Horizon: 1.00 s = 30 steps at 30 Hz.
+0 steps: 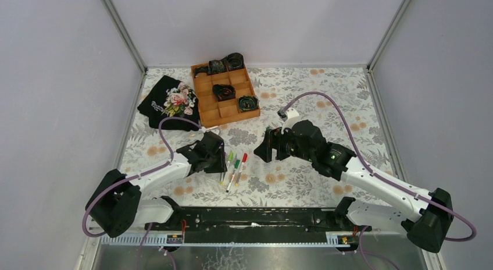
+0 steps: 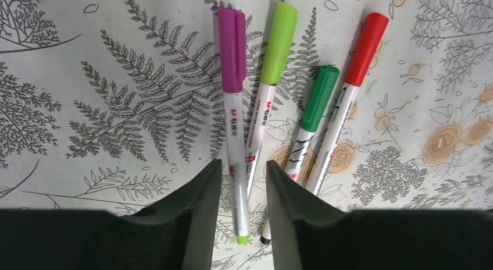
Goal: Insert the pens into the pen caps
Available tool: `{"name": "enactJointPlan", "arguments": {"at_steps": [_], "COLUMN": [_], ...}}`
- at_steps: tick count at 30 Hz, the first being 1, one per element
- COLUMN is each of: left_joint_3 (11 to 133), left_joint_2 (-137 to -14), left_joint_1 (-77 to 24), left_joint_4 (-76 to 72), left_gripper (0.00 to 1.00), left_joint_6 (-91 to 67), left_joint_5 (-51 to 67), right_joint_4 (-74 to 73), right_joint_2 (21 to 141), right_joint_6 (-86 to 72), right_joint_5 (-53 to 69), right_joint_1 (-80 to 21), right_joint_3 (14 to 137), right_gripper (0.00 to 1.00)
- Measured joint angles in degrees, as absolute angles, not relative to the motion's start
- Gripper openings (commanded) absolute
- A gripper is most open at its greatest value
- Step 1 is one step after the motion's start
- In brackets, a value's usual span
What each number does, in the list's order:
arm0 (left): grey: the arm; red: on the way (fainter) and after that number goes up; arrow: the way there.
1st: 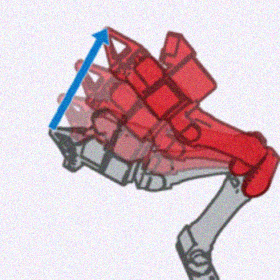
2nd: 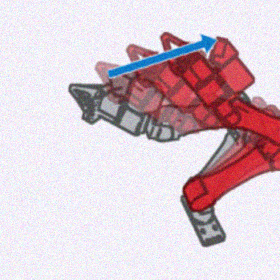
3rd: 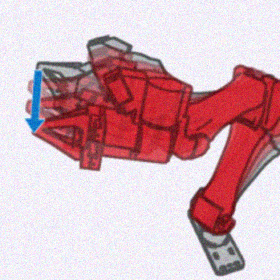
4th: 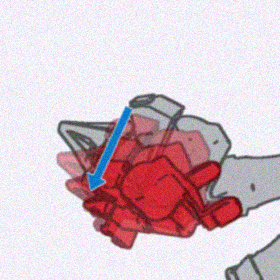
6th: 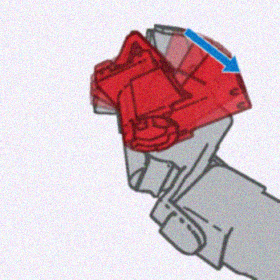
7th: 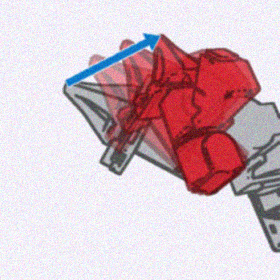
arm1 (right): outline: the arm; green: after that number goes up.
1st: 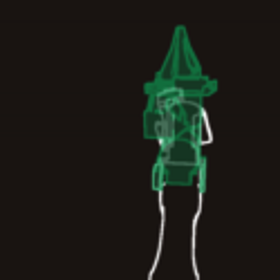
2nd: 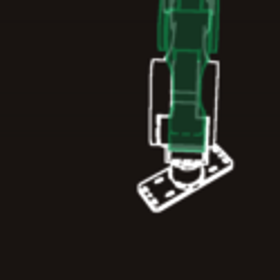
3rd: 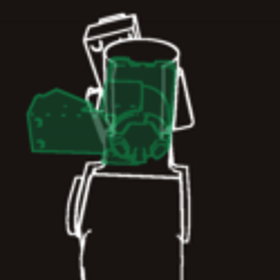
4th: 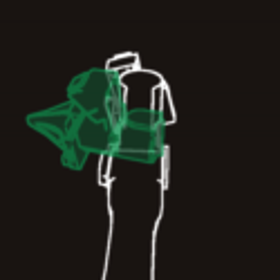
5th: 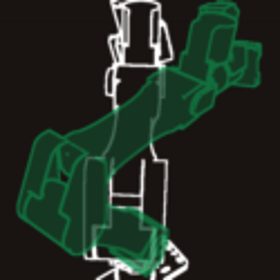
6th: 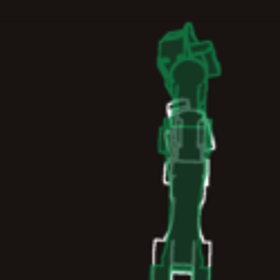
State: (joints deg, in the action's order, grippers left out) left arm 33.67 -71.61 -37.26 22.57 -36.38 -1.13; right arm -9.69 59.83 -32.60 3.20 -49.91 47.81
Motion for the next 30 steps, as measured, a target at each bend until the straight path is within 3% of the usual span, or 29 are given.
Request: {"name": "enactJointPlan", "arguments": {"at_steps": [3, 11, 19, 30], "left_joint_3": [33.6, 41.9, 57.9, 62.0], "left_joint_2": [-71.6, -72.8, -80.5, -94.9], "left_joint_1": [-37.3, -32.3, -12.9, -9.0], "left_joint_4": [22.1, 23.9, 26.7, 27.0], "left_gripper": [0.48, 0.5, 0.47, 0.41], "left_joint_6": [-36.4, -30.3, -14.0, -1.6], "left_joint_5": [-1.1, -1.1, 0.6, 1.0], "right_joint_4": [-9.8, -10.0, -9.5, -6.7], "right_joint_2": [59.4, 57.7, 55.0, 54.7], "right_joint_6": [-32.6, -32.4, -31.4, -31.4], "right_joint_5": [2.4, 2.0, 2.0, 3.7], "right_joint_1": [-49.9, -49.8, -49.6, -49.5], "right_joint_3": [47.8, 47.8, 47.0, 44.3], "right_gripper": [0.82, 0.83, 0.83, 0.83]}}
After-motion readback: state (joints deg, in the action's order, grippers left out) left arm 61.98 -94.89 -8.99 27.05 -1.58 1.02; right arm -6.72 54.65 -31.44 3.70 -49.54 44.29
